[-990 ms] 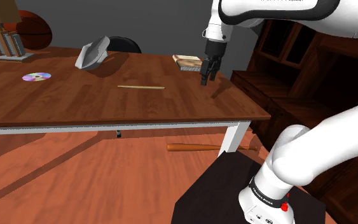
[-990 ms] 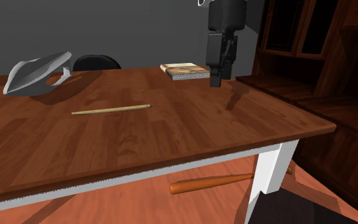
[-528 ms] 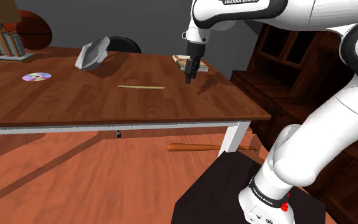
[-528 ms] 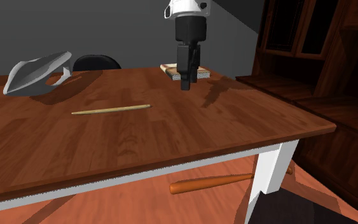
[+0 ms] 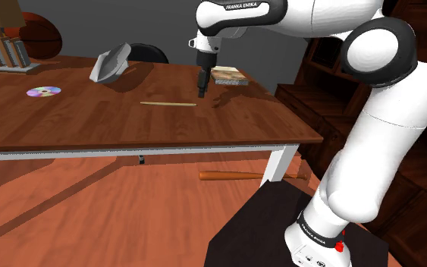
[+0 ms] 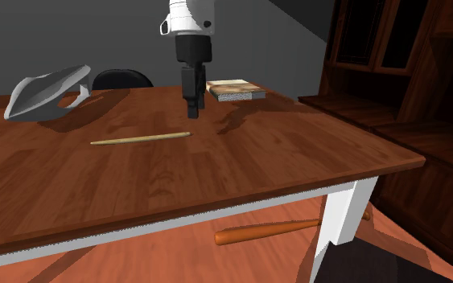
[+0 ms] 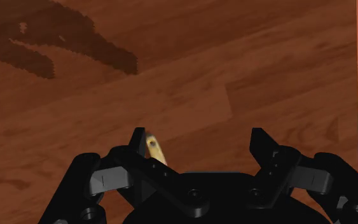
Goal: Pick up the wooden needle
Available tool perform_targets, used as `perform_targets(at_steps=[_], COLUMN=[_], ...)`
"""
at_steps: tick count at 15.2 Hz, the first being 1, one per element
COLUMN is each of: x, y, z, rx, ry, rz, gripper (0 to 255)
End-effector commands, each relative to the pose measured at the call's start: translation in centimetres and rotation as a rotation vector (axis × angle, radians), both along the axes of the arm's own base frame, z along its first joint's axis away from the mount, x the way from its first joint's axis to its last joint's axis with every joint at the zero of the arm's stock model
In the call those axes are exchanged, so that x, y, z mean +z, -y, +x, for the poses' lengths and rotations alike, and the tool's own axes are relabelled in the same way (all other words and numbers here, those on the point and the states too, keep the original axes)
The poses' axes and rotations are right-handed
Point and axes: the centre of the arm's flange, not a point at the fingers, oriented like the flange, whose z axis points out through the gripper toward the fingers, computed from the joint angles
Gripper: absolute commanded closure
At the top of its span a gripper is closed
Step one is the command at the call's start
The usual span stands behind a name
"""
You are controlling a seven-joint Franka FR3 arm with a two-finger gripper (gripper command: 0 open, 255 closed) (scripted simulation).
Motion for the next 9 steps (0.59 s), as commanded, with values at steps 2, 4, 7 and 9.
perform_targets(at_steps=[2,4,7,9], x=[-0.9,-1.5,-2.3,-2.8], y=[-1.6,-2.8,-4.9,-6.4], z=[3.3,5.6,8.9,10.9], rx=[0.093,0.154,0.244,0.304], ry=[0.006,0.010,0.015,0.019], rz=[0.006,0.010,0.017,0.021], gripper=[0,0,0,0])
